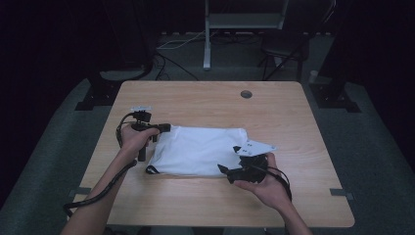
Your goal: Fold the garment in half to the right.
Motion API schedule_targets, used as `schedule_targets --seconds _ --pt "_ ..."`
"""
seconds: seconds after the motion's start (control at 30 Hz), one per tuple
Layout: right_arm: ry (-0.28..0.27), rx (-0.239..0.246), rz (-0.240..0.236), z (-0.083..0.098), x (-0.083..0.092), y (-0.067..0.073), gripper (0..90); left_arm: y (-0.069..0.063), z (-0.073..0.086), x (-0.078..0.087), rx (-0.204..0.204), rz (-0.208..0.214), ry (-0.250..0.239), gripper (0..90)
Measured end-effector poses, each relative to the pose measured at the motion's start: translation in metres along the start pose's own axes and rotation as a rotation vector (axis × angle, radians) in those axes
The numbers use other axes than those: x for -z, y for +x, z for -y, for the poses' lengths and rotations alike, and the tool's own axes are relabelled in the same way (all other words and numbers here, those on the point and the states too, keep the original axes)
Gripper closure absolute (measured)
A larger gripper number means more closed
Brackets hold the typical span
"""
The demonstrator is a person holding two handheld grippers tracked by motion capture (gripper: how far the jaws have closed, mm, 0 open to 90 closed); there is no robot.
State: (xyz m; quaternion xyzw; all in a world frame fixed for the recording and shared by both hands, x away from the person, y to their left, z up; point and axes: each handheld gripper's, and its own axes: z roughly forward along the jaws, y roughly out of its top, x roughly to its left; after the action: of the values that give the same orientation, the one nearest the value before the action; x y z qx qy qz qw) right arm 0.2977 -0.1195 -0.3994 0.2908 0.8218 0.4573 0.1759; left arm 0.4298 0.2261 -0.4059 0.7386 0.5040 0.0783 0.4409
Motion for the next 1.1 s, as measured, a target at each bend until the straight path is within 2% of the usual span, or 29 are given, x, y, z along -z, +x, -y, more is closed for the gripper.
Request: schedule_targets --seconds 0.4,0.63,1.1 --pt "0.028 0.103 -0.113 -0.028 -0.047 0.038 19.7 0.002 -0.003 0.002 0.014 0.003 0.007 84.1" --pt "0.051 0.156 -0.165 -0.044 -0.071 0.058 19.9 0.002 -0.003 0.001 0.005 0.002 0.019 83.9" --pt "0.066 0.199 -0.218 -0.06 -0.098 0.078 19.9 0.003 -0.004 0.002 0.018 0.006 0.021 83.6"
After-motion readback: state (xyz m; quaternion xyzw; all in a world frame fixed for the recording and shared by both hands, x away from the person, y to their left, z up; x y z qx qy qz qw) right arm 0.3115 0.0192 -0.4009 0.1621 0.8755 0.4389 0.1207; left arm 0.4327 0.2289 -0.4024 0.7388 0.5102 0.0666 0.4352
